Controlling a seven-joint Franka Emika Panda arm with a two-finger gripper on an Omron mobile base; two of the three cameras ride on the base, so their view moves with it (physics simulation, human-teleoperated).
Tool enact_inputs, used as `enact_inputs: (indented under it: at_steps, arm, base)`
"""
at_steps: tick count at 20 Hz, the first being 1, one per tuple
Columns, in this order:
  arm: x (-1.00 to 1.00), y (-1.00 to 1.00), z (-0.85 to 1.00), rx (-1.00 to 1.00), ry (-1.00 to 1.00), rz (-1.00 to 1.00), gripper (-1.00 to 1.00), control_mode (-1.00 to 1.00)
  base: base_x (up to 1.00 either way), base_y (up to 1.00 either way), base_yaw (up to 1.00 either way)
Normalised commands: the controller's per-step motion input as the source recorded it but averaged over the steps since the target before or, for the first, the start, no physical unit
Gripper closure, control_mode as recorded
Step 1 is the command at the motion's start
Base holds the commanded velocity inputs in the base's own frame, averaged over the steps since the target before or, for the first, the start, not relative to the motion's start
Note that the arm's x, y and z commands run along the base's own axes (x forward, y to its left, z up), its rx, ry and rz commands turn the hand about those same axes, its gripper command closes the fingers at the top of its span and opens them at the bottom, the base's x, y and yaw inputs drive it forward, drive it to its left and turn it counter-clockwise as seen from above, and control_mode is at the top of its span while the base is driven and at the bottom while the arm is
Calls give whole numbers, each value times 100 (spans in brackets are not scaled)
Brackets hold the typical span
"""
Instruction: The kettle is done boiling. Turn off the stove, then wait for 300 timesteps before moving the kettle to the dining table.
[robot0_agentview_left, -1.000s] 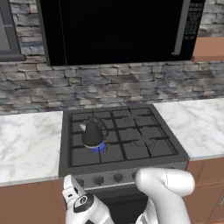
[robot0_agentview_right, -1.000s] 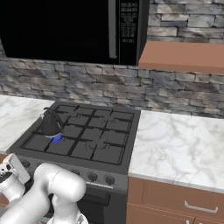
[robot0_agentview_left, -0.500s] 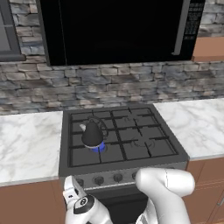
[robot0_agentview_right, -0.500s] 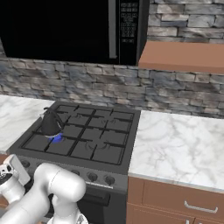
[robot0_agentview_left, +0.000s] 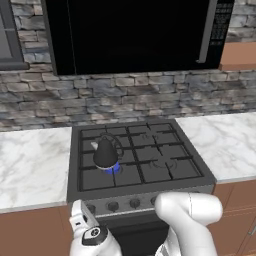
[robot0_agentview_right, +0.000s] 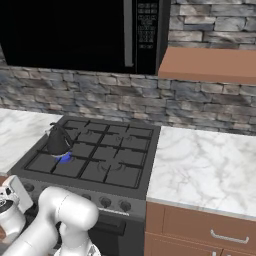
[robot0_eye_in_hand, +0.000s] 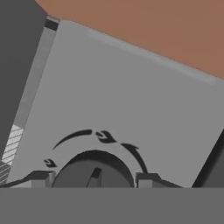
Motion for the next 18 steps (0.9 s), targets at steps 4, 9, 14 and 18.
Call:
enact_inputs:
  at_steps: [4,9,14,18]
  arm:
    - [-67,7,-29,58,-2,-14,100,-100]
    - [-75,0,-31,60,-5,-11,100,-100]
    - [-55,0,-18,62,-2,-12,100,-100]
    - [-60,0,-36,61,-8,-10,100,-100]
  base:
    - [0,0,0]
    - [0,0,0]
    - [0,0,0]
    - [0,0,0]
